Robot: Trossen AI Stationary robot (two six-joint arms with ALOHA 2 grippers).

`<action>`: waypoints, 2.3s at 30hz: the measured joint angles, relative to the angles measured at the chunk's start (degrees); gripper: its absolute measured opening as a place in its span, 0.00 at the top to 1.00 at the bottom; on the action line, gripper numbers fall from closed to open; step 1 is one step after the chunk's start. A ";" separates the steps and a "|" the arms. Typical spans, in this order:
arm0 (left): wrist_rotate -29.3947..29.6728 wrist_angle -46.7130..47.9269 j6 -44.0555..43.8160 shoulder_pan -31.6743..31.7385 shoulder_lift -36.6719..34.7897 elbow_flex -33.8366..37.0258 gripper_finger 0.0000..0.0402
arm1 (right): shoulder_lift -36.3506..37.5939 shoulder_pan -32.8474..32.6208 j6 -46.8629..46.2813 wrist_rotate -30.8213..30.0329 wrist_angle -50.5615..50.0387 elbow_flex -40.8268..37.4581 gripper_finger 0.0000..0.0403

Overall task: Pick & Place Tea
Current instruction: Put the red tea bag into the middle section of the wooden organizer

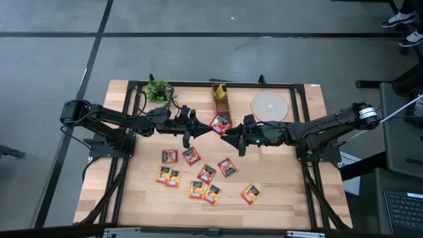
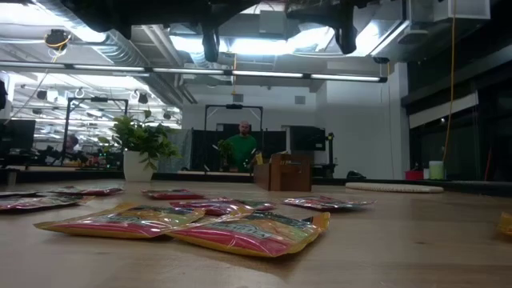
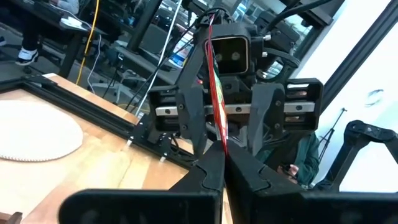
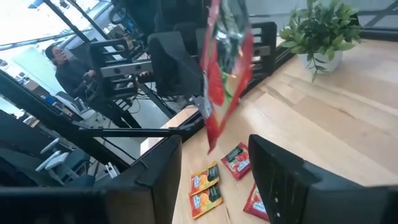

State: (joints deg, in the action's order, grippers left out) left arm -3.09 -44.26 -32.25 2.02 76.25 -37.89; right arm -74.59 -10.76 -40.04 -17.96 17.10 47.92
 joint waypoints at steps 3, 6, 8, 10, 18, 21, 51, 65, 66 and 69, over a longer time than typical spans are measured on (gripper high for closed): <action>0.00 0.41 0.00 0.00 0.02 0.00 1.00 | 0.00 0.21 0.10 0.01 0.27 0.00 0.53; 0.00 0.38 -0.08 0.00 0.01 0.00 1.00 | 0.00 0.44 0.10 0.01 0.44 0.00 0.54; 0.00 0.38 -0.20 0.01 0.02 0.00 1.00 | 0.00 0.44 0.11 0.01 0.53 -0.01 0.55; 0.00 0.38 -0.20 0.00 0.00 0.00 1.00 | 0.00 0.44 0.18 0.03 1.11 0.00 0.58; 0.00 0.34 -0.92 0.02 0.02 0.00 1.00 | 0.00 0.42 1.35 0.13 1.87 0.00 0.77; 0.00 0.34 -1.03 0.01 0.02 0.00 1.00 | 0.00 0.42 1.48 0.18 2.65 0.00 0.84; -2.53 -0.51 -5.57 0.02 0.02 0.00 0.70 | -0.04 0.42 3.09 1.16 2.26 0.00 1.00; -15.19 -0.24 -7.74 3.93 0.02 -2.43 0.39 | -0.04 0.42 0.32 8.86 -2.26 -0.02 1.00; -15.68 0.55 -7.69 4.22 0.02 -2.97 0.39 | -0.04 0.39 -0.36 9.48 -2.71 -0.02 1.00; -16.81 6.87 -5.75 4.63 0.02 -5.44 0.40 | -0.04 0.39 -2.11 12.12 -3.96 -0.02 1.00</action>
State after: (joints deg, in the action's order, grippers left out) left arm -19.90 -37.39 -38.00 6.65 76.27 -43.33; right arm -74.63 -10.37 -42.15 -5.84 13.14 47.90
